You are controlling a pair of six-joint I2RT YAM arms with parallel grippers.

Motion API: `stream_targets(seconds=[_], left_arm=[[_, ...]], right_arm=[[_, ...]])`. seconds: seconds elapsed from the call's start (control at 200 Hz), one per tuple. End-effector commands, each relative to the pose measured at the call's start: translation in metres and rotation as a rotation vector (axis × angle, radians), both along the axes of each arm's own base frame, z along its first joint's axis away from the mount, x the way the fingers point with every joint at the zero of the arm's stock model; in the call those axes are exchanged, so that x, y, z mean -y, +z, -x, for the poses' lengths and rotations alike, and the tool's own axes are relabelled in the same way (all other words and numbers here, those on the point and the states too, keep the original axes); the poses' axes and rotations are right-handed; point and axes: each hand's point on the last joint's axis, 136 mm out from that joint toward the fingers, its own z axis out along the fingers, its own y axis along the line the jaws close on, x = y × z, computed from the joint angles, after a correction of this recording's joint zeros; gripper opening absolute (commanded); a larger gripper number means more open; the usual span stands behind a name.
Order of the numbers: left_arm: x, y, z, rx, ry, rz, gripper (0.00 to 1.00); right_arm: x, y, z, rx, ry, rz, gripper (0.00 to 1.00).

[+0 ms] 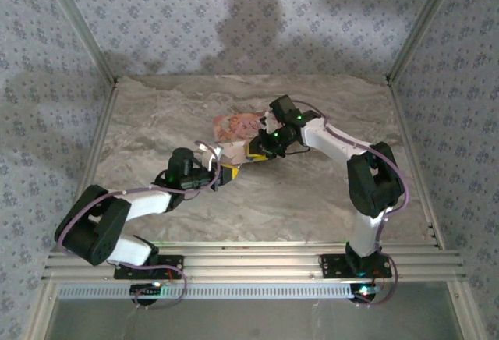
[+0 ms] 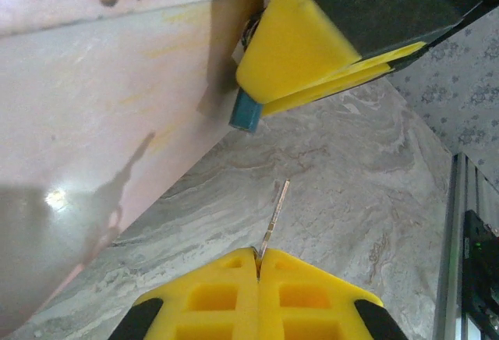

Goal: Unlock a padlock with a key

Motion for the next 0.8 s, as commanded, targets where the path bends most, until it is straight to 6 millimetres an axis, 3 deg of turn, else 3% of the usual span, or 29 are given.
stream_targets(seconds=[0.0,0.799], left_arm=[[0.002,0.01,-0.003,0.048,0.01,0.036,0.0],[0.022,0.008,-0.011,0.105,-0.037,0.039,0.0]], right_arm=[[-0.011,0.032,0.003,-0.005,0.046,-0.118,0.0],[-0.013,0.038,0.004,-0.052,0.013,-0.175,0.0]])
